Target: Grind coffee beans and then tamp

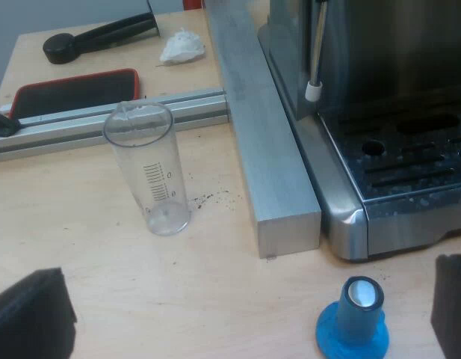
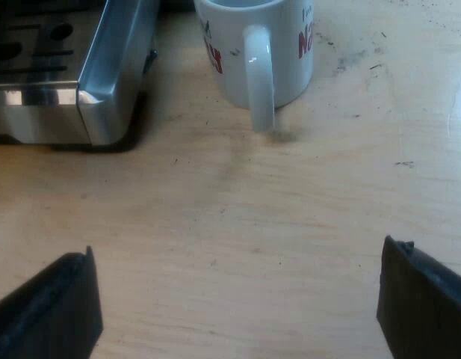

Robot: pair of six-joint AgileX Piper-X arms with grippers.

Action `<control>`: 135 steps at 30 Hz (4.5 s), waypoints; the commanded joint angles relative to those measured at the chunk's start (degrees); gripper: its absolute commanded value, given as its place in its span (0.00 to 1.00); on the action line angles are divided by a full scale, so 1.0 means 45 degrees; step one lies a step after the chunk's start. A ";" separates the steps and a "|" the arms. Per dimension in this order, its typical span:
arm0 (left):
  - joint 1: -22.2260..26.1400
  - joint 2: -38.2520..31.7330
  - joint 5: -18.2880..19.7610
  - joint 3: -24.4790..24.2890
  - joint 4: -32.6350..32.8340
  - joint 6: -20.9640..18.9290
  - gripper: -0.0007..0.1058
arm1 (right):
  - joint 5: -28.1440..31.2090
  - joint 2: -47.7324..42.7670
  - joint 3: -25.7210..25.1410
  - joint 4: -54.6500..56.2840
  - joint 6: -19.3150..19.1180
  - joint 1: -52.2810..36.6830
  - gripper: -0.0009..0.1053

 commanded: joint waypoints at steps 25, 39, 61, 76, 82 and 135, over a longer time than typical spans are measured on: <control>-0.0791 0.0092 0.3530 -0.0855 -0.0224 0.0156 0.72 | -0.0017 0.2473 -0.2768 0.0166 0.0297 0.2421 0.73; -0.4557 0.3601 0.5522 -0.1412 -0.1816 0.0473 0.72 | -0.1290 0.5098 -0.3721 -0.0005 -0.0161 0.6504 0.73; -0.6236 0.6441 0.7475 0.1024 -0.7408 0.0846 0.72 | 0.5162 0.7271 -0.1888 -0.5494 0.1433 1.4056 0.73; -0.6236 0.6551 0.7809 0.2910 -0.9432 0.0876 0.72 | 1.1338 0.8723 0.0198 -0.9496 0.4301 1.7851 0.48; -0.6236 0.6551 0.7809 0.2956 -0.9463 0.0876 0.72 | 1.2270 1.0673 0.0194 -1.1294 0.5374 1.7876 0.20; -0.6236 0.6551 0.7809 0.2956 -0.9418 0.0876 0.72 | 1.5833 1.6440 0.0132 -1.9496 0.4932 1.6440 0.01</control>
